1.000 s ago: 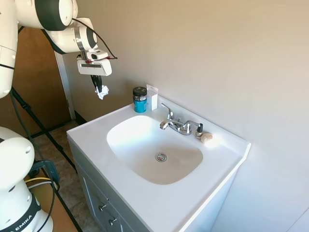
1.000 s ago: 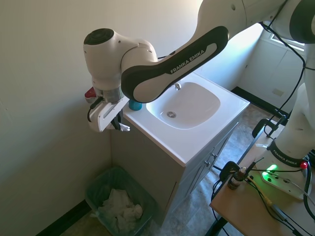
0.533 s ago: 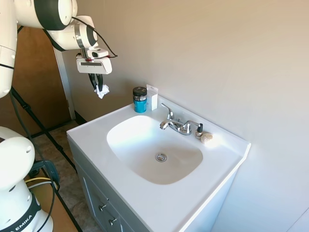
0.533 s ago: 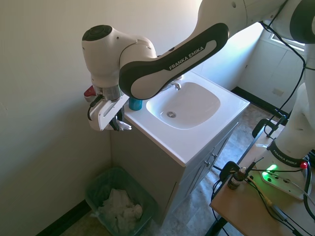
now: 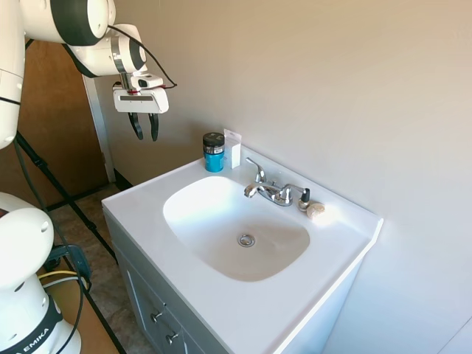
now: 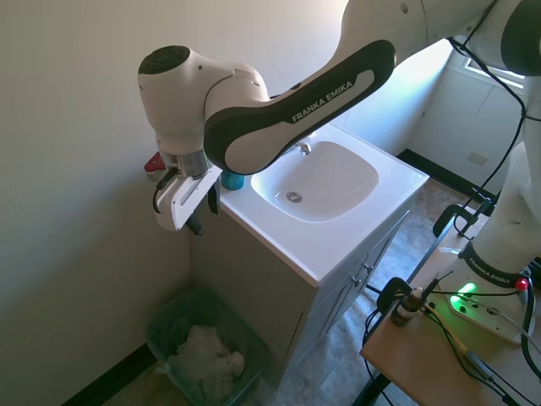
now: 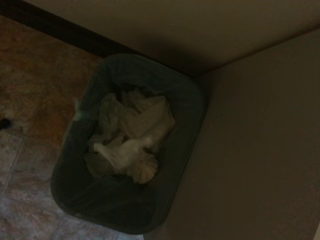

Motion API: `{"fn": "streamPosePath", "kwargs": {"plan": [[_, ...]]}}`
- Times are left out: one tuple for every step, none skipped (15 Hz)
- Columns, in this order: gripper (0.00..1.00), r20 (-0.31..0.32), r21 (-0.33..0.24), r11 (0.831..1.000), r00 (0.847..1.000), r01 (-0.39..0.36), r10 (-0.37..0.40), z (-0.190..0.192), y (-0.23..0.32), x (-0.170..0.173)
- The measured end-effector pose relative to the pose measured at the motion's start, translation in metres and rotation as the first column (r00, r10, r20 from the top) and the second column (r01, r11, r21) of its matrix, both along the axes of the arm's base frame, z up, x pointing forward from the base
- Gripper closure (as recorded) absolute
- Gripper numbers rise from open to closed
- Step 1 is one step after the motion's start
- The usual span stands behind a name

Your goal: Throw the tissue in the trash bin

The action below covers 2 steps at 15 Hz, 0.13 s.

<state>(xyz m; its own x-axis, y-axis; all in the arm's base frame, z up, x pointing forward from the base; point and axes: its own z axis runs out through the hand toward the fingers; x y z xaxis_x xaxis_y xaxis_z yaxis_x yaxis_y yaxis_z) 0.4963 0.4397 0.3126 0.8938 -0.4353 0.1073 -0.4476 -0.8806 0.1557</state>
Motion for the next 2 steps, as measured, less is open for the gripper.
{"fn": "streamPosePath", "kwargs": {"plan": [[0.00,0.005,0.001,1.000,1.000,0.001,-0.001,0.0035,-0.0015,0.0002],[0.00,0.012,0.004,1.000,1.000,0.003,-0.003,0.0095,-0.0033,0.0000]]}}
